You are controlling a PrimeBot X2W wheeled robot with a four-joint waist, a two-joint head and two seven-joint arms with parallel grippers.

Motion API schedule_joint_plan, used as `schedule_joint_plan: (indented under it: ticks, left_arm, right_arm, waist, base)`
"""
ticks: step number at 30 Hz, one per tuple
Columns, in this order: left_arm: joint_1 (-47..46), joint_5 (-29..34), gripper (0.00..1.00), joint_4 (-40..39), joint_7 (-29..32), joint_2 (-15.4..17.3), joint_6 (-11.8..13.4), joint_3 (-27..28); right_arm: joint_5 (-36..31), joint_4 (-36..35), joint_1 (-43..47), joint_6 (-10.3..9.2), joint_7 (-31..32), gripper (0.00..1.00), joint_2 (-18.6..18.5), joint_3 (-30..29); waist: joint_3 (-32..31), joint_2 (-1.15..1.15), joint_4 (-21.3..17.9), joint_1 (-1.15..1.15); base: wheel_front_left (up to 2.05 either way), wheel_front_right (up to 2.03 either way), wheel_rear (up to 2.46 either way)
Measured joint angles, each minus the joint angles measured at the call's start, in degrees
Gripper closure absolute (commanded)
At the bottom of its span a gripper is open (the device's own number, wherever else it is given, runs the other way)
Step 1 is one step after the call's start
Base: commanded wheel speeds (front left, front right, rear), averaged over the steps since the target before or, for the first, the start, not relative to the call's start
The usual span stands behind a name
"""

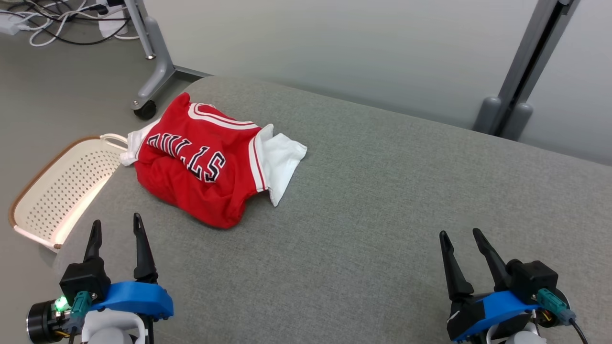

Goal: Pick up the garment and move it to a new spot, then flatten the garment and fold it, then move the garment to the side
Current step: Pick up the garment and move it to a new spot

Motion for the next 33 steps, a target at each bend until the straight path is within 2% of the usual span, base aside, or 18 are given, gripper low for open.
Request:
schedule_joint_plan:
  ticks: [9,16,23,33]
  left_arm:
    - [1.2,-0.8,0.0,-1.5,0.2,0.1,1.0,0.2]
    - [0.7,-2.8,0.0,-1.3,0.2,0.3,0.7,1.4]
    - [-5.7,-3.8,0.0,-0.2,0.3,2.1,-0.3,1.8]
    - [-20.9,-5.1,0.0,1.2,2.2,6.6,-1.8,3.1]
  right_arm:
    - [0.0,0.0,0.0,0.0,0.0,0.0,0.0,0.2]
    - [-0.1,0.1,-0.2,0.0,0.0,0.0,0.0,1.1]
    - [-2.3,-1.0,-2.0,0.01,0.0,0.0,0.0,0.1]
    - [-5.9,-5.3,-5.2,0.01,0.5,0.0,0.0,-2.1]
  waist:
    - [0.3,0.0,2.0,0.0]
    - [1.3,0.0,1.0,0.0]
    - [4.5,0.0,-2.8,0.0]
    - [12.9,0.01,-11.8,0.01]
  base:
    - [0.0,0.0,0.0]
    - [0.0,0.0,0.0]
    - [0.0,0.0,0.0]
    - [0.0,0.0,0.0]
